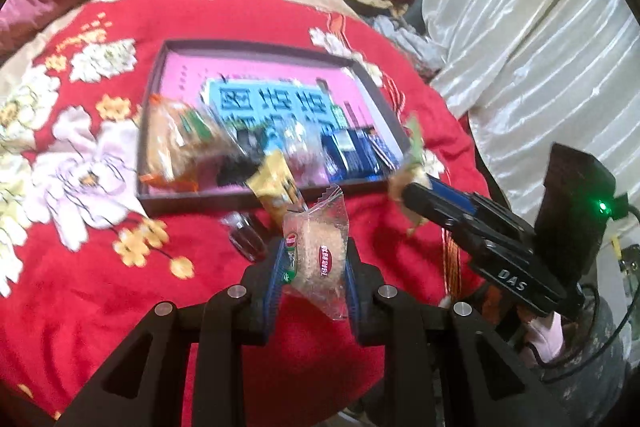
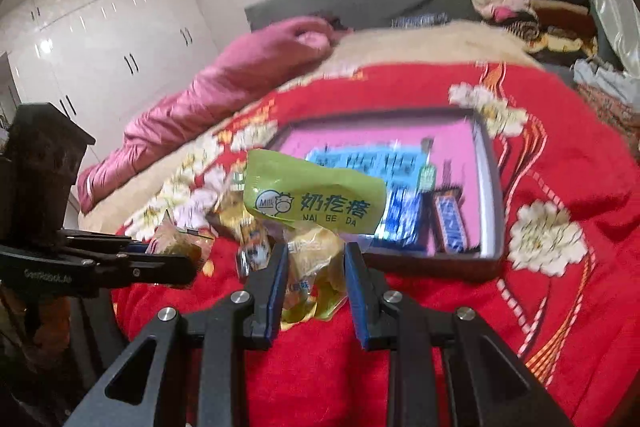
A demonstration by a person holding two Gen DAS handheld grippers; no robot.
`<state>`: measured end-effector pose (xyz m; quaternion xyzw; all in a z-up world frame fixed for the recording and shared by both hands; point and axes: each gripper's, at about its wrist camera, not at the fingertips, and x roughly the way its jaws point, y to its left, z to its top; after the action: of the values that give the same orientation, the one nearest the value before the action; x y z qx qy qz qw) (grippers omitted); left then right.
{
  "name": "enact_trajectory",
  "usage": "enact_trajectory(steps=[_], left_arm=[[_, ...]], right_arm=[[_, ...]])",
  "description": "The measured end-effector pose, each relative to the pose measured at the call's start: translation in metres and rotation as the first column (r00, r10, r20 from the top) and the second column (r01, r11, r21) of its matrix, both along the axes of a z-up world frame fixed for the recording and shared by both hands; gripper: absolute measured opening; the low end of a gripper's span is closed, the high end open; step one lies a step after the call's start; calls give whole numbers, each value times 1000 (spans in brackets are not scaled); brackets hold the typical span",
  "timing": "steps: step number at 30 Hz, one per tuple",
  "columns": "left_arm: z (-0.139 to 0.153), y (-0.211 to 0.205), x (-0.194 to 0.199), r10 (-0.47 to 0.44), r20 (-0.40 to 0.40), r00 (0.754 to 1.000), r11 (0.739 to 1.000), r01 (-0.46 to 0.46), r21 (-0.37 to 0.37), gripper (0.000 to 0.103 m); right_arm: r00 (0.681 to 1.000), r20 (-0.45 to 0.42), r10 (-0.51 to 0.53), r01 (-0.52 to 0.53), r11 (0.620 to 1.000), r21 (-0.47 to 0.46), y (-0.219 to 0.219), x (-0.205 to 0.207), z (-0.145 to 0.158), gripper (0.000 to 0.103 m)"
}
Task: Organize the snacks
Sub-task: 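Carry the clear bread bag and green-label bag over the tray with both tools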
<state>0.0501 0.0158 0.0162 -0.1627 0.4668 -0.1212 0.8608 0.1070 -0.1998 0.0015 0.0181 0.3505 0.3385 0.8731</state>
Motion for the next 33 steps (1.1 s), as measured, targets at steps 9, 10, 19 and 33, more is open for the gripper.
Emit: enact_trajectory(steps=[9,10,19,33], left_arm=[[15,10,23,59,61,996,997,-62,40,28],[17,12,27,70,69,995,996,-73,45,28],[13,37,52,156,85,984,983,-163,85,28],[-19,32,68,144,46,989,979,-149,142,28]], right_arm=[[998,38,-50,50,999,19,-10,9,8,29],[997,43,-58,57,998,22,-12,9,9,29],[993,58,-99,97,995,35,-21,21,11,29],[991,43,-123,122,992,27,-23,35,5,29]])
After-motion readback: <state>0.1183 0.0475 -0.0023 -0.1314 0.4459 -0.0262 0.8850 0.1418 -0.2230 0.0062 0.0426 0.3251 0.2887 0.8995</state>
